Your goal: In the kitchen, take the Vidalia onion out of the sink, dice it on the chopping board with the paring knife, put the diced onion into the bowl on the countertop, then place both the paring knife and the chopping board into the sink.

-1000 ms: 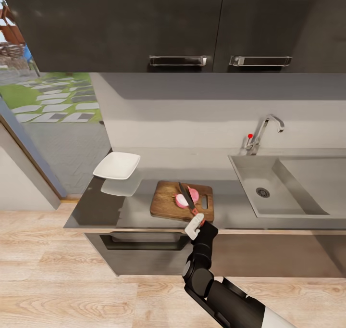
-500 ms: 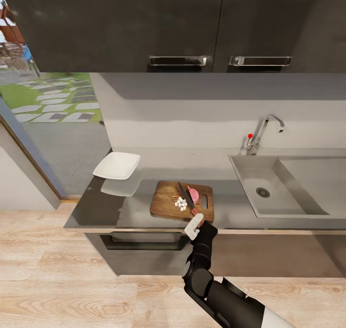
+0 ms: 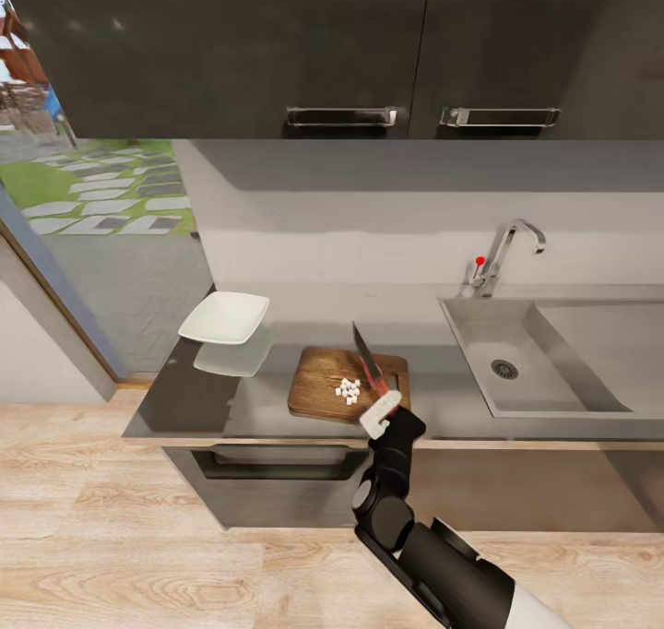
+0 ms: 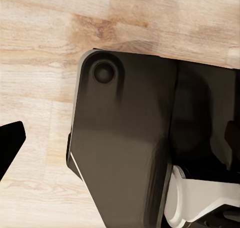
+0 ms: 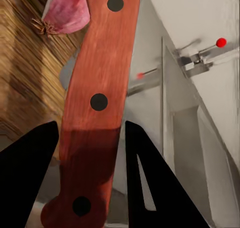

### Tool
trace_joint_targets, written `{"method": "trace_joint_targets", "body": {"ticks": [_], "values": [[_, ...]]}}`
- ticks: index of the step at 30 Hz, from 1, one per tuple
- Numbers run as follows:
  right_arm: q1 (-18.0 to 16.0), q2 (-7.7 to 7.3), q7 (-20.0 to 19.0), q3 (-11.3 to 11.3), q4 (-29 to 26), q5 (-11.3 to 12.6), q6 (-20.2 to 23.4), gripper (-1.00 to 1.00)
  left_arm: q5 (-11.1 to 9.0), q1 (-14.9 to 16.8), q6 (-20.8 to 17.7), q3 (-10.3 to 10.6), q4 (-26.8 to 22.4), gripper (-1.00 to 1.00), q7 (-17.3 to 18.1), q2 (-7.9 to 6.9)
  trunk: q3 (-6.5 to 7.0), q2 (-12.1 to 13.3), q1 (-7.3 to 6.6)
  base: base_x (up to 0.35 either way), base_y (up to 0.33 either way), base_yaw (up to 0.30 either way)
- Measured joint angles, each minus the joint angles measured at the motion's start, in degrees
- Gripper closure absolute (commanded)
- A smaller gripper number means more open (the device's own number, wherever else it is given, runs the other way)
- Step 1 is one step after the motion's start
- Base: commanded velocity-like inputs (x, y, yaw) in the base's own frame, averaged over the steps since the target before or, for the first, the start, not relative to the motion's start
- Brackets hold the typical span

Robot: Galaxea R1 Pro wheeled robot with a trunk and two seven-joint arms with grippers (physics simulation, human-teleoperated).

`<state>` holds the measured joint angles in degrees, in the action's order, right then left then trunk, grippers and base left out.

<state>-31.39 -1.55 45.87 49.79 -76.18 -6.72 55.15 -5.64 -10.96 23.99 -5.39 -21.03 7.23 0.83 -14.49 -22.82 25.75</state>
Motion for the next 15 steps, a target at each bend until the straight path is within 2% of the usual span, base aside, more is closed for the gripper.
{"method": "trace_joint_targets", "body": {"ticks": [6, 11, 15], "values": [[0.0, 0.0, 0.37, -0.1, -1.67, 0.12, -0.03, 1.0, 0.03, 0.0, 0.0, 0.0, -0.06, -1.0, 0.0, 0.01, 0.0, 0.0, 0.0, 0.007, 0.0, 0.0], [0.0, -0.08, 0.1, -0.14, -1.61, 0.25, 0.02, 1.0, 0.04, 0.0, 0.0, 0.01, -0.05, -1.0, 0.0, 0.0, 0.0, 0.0, -0.01, 0.144, -0.08, 0.0], [0.0, -0.01, -0.12, 0.03, -1.11, 0.52, 0.01, 1.0, 0.03, 0.0, 0.0, 0.0, -0.06, -1.0, 0.0, 0.0, 0.0, 0.0, 0.0, 0.029, -0.02, 0.0]]}}
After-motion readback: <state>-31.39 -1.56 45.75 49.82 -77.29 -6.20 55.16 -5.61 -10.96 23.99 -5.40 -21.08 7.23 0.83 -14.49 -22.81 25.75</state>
